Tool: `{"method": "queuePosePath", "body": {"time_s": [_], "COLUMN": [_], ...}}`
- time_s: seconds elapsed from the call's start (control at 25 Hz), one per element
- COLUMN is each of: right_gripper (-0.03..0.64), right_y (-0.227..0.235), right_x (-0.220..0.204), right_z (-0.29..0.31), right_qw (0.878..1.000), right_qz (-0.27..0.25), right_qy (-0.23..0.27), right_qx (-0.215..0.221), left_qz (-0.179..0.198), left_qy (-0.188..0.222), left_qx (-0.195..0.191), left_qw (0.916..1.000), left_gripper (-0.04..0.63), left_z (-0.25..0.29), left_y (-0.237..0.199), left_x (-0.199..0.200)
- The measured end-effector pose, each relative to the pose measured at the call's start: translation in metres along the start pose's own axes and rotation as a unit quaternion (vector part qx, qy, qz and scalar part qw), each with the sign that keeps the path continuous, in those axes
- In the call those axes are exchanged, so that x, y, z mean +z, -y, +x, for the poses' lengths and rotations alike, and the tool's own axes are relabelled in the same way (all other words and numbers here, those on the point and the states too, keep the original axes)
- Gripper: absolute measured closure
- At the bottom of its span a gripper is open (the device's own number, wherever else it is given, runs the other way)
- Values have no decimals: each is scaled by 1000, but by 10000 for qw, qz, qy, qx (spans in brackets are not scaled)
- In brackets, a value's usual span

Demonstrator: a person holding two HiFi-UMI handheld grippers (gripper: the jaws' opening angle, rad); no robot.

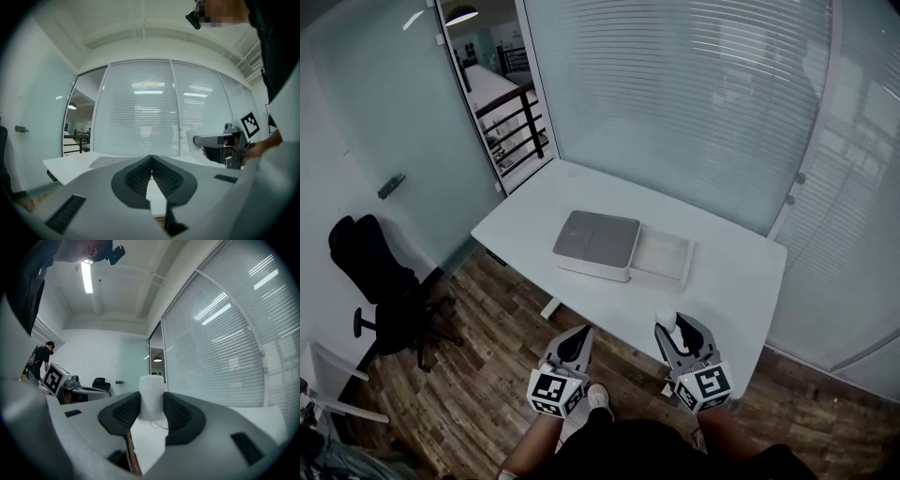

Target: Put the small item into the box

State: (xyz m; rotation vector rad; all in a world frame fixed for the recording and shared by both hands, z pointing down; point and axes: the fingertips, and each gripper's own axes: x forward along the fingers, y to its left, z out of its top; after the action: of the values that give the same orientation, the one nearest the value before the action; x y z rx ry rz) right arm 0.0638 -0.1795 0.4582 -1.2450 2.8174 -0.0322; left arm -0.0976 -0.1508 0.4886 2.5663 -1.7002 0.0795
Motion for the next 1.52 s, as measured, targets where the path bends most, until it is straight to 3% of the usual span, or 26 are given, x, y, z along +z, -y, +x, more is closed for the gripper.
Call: {"method": "queuePosePath", "body": {"time_s": [0.48,0.8,1.12,1.28,1.52], "right_gripper": [456,456,456,456,456], "right_y": [22,38,57,70,108], "right_x": [-6,-9,-23,-30,-51], "right_z": [79,131,150,151,166], "right_qw": [9994,9972,9936,9911,9865], "right_qz": [56,-39,-260,-490,-809], "right_qy": [-17,79,-222,-559,-1081], "right_qx": [-332,-737,-1081,-1100,-928], "left_qz": [-26,434,158,-206,-295], "left_qy": [-78,-56,-56,-22,-143], "left_qx": [-368,-1020,-1233,-1312,-1201], "left_qw": [9993,9938,9922,9911,9922], "left_gripper": [584,584,584,584,584], "left_z": [58,103,127,137,163], "left_y": [-65,-91,-115,-109,-104], "left_x": [8,16,2,1,-7]}}
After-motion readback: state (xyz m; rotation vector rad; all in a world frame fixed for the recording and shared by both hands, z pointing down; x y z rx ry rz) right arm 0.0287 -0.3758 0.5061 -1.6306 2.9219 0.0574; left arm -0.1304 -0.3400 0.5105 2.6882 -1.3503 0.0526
